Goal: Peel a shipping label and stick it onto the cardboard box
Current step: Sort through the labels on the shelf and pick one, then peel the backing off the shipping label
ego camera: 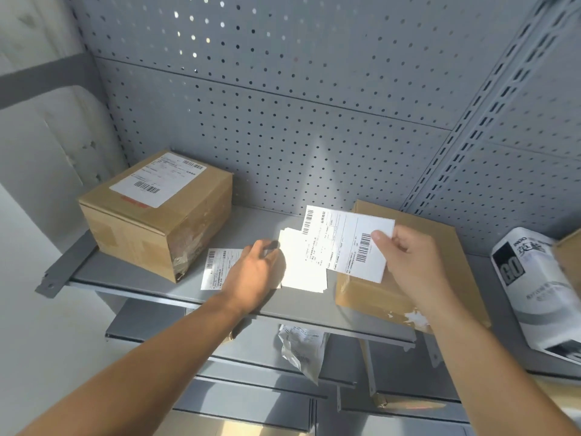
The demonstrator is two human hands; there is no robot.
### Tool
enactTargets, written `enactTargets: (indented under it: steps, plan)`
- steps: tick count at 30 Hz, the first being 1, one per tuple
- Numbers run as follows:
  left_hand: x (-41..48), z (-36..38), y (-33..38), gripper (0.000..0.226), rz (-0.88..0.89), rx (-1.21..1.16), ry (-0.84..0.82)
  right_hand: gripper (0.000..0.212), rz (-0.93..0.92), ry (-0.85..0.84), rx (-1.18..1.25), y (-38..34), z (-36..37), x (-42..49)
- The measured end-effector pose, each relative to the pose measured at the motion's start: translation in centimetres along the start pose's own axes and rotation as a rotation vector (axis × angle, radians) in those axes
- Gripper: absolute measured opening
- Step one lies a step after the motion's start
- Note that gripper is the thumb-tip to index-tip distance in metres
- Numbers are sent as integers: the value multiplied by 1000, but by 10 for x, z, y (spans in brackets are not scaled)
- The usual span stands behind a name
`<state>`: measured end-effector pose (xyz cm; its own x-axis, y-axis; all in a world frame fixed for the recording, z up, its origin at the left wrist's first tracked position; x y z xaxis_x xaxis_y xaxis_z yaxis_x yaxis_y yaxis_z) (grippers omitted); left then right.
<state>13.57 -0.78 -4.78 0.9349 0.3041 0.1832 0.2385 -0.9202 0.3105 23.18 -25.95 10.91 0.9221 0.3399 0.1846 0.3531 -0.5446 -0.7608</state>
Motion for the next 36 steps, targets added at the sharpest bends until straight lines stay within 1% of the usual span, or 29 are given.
enactTargets:
  steps: [3, 5, 6, 8, 9, 10, 13, 14, 15, 16, 18, 19, 21, 23, 25, 29, 31, 34, 36]
  plan:
    - [3, -14, 1, 55, 3, 11, 83, 19, 124, 101, 292, 5, -15, -17]
    - [4, -31, 19, 53, 53, 23, 168, 15, 200, 146, 510, 7, -21, -29]
    - [0, -39, 29, 50, 84, 1, 201, 14, 246, 156, 609, 7, -17, -36]
    - [-7, -63, 61, 37, 153, -153, 250, 14, 303, 184, 782, 7, -15, -45]
    - [-11, -76, 77, 30, 165, -295, 252, 15, 309, 182, 872, 5, -14, -48]
    - [-14, -86, 91, 30, 146, -483, 211, 16, 306, 176, 959, 2, -12, -51]
    - [-23, -104, 128, 56, -87, -1215, -31, 15, 287, 204, 1135, -10, -10, -58]
    - [-25, -109, 137, 62, -131, -1392, -72, 14, 266, 225, 1156, -14, -10, -59]
    - [-27, -116, 146, 66, -132, -1485, -85, 13, 239, 239, 1162, -19, -10, -60]
    - [-30, -123, 153, 68, -112, -1530, -81, 12, 210, 248, 1155, -24, -10, -60]
    - [-32, -139, 163, 68, -46, -1530, -50, 13, 162, 254, 1112, -32, -8, -61]
    - [-33, -146, 165, 62, -21, -1517, -27, 13, 151, 257, 1082, -36, -8, -62]
    - [-32, -158, 166, 46, -1, -1492, 35, 14, 143, 266, 1049, -41, -6, -63]
    - [-30, -166, 164, 28, -19, -1469, 101, 16, 122, 275, 1041, -50, -6, -65]
    - [-27, -170, 159, 17, -51, -1443, 165, 20, 92, 266, 1046, -59, -5, -66]
    - [-26, -179, 141, 13, -125, -1392, 295, 23, 61, 201, 1027, -66, -4, -70]
    - [-27, -185, 130, 13, -154, -1373, 352, 21, 77, 209, 1015, -63, -10, -72]
    - [-29, -193, 122, 13, -162, -1350, 399, 10, 49, 211, 999, -64, -20, -75]
    - [-32, -197, 122, 12, -152, -1331, 421, 15, 22, 203, 972, -68, -23, -77]
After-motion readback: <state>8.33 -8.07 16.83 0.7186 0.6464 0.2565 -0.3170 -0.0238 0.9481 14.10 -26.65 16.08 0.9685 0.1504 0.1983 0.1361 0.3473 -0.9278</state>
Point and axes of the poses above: each hand's wrist, its own x-axis towards the middle knuckle, its own z-axis out of the palm, y = z × x, the point moved 8 cm from there along x, towards the middle knuckle, and after that the axes turned 2 degrees about y, right-handed, at the moved point
